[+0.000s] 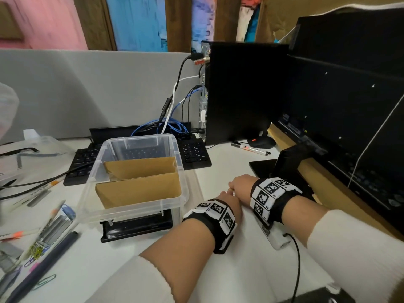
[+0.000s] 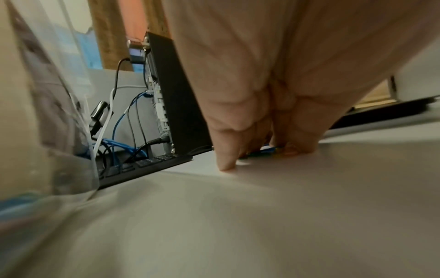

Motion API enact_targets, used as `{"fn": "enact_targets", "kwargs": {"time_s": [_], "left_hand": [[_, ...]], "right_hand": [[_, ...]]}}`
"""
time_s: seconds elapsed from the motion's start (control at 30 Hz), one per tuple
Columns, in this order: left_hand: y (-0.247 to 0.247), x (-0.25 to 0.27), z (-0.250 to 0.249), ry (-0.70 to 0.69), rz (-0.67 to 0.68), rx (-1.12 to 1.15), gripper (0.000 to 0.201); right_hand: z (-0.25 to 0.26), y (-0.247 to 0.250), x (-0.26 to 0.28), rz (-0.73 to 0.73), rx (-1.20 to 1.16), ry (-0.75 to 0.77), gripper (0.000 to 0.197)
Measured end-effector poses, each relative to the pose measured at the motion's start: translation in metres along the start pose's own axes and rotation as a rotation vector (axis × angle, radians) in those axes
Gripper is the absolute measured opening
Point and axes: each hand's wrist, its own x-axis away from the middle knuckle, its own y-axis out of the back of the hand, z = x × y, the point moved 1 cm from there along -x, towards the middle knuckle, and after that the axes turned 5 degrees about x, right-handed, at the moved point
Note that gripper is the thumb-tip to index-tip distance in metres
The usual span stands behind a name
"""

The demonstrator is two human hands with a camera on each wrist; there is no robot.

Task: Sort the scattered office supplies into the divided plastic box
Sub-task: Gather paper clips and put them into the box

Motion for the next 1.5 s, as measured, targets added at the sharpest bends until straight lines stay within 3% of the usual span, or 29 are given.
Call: {"fn": "enact_targets", "kwargs": {"time_s": [0.27,0.43,0.57,0.67,0.8,0.9,1.07,1.33,1.5], "left_hand": [[-0.011,0.074,0.018,-0.091,0.008,-0.109,0.037],[-0.011,0.124,0.046,-0.206,-0.001,-0.213,0.034],[-0.022,0.153,0.079,-0.275,0.013,-0.133,0.027],[-0.023,0.160,0.098,-0.269,-0.061,-0.021,0.045],[-0.014,0.173,0.108,-0.186,-0.165,0.079,0.057],[-0.011,0.179,0.117,-0.079,-0.146,0.050,0.063],[-0.009,0.180,0.120,-0.035,-0.086,0.037,0.047],[-0.011,0.175,0.110,-0.092,-0.147,0.098,0.025],[-0.015,0.171,0.089,-0.184,-0.168,0.074,0.039]], "right_hand": [[0.047,-0.012,0.063,-0.013,-0.185,0.019,0.030],[0.081,-0.011,0.100,0.016,-0.189,0.123,0.030],[0.097,-0.008,0.118,0.041,-0.131,0.278,0.035],[0.093,-0.001,0.120,-0.003,-0.210,0.364,0.043],[0.079,0.004,0.118,-0.089,-0.373,0.255,0.046],[0.073,0.002,0.119,-0.119,-0.394,0.200,0.036],[0.080,-0.006,0.126,-0.033,-0.363,0.259,0.027],[0.094,-0.008,0.124,-0.116,-0.385,0.346,0.012],[0.095,-0.013,0.123,-0.110,-0.370,0.400,0.004]]}}
